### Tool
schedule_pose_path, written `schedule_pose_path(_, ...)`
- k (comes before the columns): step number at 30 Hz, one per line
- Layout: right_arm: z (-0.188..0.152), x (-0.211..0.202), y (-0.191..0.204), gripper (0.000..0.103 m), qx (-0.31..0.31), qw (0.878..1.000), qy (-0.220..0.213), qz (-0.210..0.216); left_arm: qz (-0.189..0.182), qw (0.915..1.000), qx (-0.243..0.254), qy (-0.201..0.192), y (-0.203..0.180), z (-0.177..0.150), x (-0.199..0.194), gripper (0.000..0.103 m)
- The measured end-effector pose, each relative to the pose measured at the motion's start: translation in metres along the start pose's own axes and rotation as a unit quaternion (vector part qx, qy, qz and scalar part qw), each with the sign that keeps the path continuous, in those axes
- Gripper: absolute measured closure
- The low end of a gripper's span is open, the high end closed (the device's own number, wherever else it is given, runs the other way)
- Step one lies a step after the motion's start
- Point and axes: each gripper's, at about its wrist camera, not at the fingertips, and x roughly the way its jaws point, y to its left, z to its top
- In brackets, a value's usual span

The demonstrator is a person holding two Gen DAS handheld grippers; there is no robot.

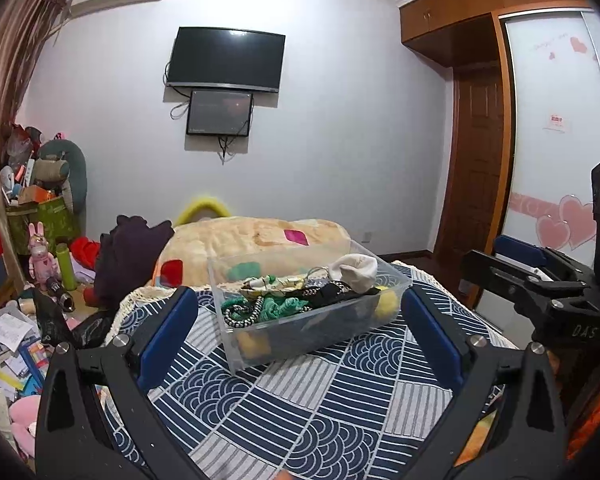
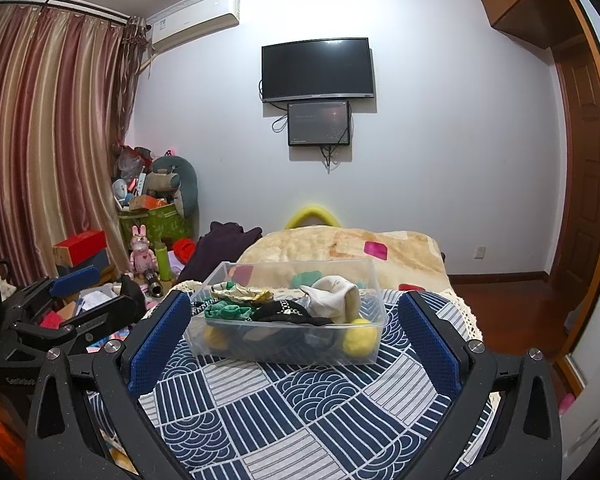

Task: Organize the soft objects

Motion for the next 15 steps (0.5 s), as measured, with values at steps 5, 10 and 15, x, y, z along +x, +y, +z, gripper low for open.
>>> schedule_pose_path(5,-0.0012,0.0005,0.0009,0.000,0.000,1.000,0.000,0.001,0.005,1.0000,0.003,-0.005,-0.0018,-0.0001,-0.0012,0.000)
schedule_pose_path(10,-0.0020,-0.0002,0.0015,0.000,0.001,1.000,0.000,0.001,0.002,1.0000,0.004,-0.007,-0.0026,0.0012,-0.0024,0.000)
schedule_pose_path(15,-0.0020,-0.0006,0.0023,0.000,0.001,1.000,0.000,0.002,0.004,1.0000,0.001,-0.009,-0.0025,0.0019,-0.0034,0.000)
